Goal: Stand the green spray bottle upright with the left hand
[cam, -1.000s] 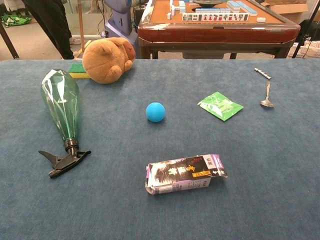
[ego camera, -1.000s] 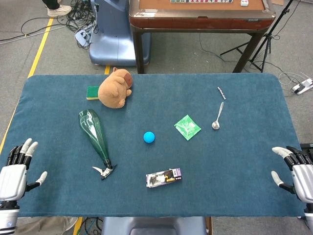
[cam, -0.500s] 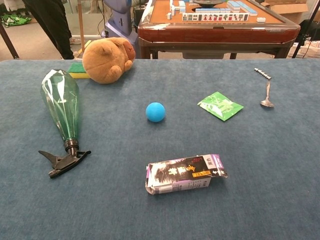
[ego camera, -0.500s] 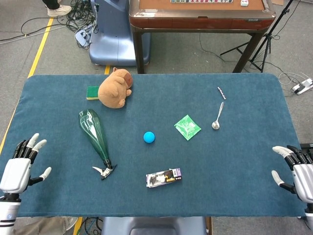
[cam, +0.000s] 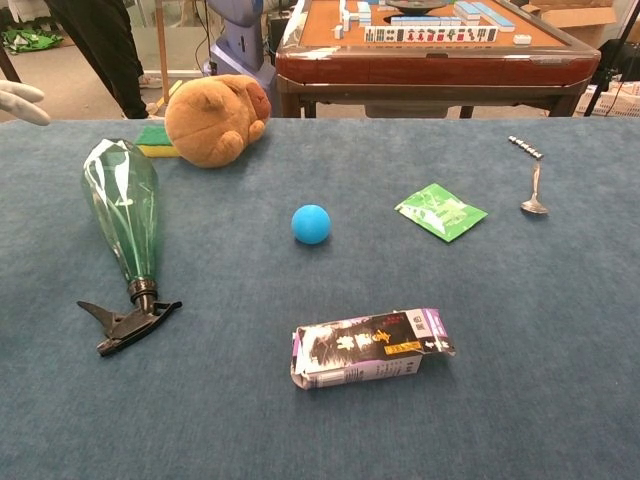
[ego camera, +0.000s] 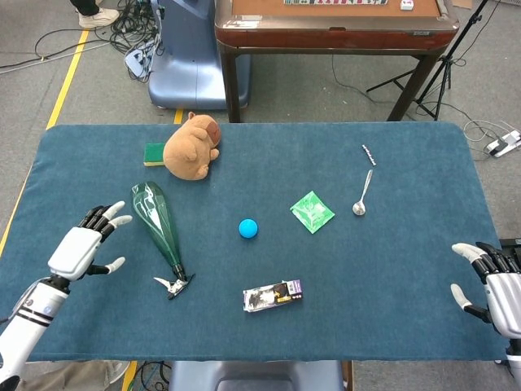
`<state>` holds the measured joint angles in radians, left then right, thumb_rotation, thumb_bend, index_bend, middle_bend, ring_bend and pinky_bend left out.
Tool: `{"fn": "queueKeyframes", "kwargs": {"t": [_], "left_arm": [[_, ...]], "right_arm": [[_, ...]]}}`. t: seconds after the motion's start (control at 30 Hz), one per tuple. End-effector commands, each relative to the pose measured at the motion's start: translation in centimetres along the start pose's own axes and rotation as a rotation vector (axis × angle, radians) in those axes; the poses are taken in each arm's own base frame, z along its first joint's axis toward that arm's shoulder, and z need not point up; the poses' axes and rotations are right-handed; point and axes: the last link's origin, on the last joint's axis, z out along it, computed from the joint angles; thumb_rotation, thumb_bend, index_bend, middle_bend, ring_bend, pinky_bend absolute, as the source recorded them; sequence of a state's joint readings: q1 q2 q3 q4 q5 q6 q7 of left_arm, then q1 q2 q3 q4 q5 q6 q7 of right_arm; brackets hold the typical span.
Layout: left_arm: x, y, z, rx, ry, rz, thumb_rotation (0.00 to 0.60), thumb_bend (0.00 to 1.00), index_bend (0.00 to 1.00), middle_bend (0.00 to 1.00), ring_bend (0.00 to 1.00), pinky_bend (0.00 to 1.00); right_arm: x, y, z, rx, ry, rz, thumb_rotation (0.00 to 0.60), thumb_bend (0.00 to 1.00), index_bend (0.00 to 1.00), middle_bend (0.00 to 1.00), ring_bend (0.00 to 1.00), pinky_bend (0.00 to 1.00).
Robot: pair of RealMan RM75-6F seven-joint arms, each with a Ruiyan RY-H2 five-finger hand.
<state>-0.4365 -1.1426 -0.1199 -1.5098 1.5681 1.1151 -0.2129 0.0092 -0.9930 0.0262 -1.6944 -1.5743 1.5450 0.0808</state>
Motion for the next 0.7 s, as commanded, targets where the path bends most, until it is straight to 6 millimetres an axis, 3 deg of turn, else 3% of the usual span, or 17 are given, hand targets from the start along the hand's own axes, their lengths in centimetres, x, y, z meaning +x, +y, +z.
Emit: {"fn": "queueKeyframes", "kwargs": {"t": [0.03, 0.2, 0.3, 0.53, 0.7], "left_arm": [[-0.2, 0.5, 2.7, -0.023, -0.036, -0.029, 0.575, 0.27, 0.16, 0.03, 0.0, 0.0], [-0.5, 1.5, 5.4, -0.048, -0.054, -0.071, 0.565, 0.26, 0.16, 0.03, 0.0, 0.0], [-0.8, 2.0, 6.7, -0.061, -0.07, -0.089, 0.521, 0.25, 0.16, 0.04, 0.0, 0.0], [-1.1, 2.7, 9.3, -0.042, -0.118, -0.053, 0.264, 0.2, 0.19, 0.08, 0.0, 0.0], [-1.5, 3.0, 10.6, -0.008, -0.157, -0.07, 0.154, 0.2, 0.23, 0.1, 0.0, 0.0]], "right_arm": [[0.0, 0.0, 0.0, -0.003, -0.001, -0.001, 0.6, 0.33, 0.25, 0.26, 0.13, 0.19], [-0.1, 0.0, 0.0, -0.008, -0.007, -0.003, 0.6, 0.33, 0.25, 0.26, 0.13, 0.19], [-0.1, 0.0, 0.0, -0.006, -0.01, -0.004, 0.6, 0.33, 0.25, 0.26, 0.13, 0.19], [0.0, 0.2, -0.1, -0.014, -0.007, -0.005, 0.6, 0.33, 0.25, 0.26, 0.13, 0.19], [0.0, 0.5, -0.3, -0.025, -0.009, -0.002, 0.6, 0.33, 0.25, 0.26, 0.13, 0.19]]}}
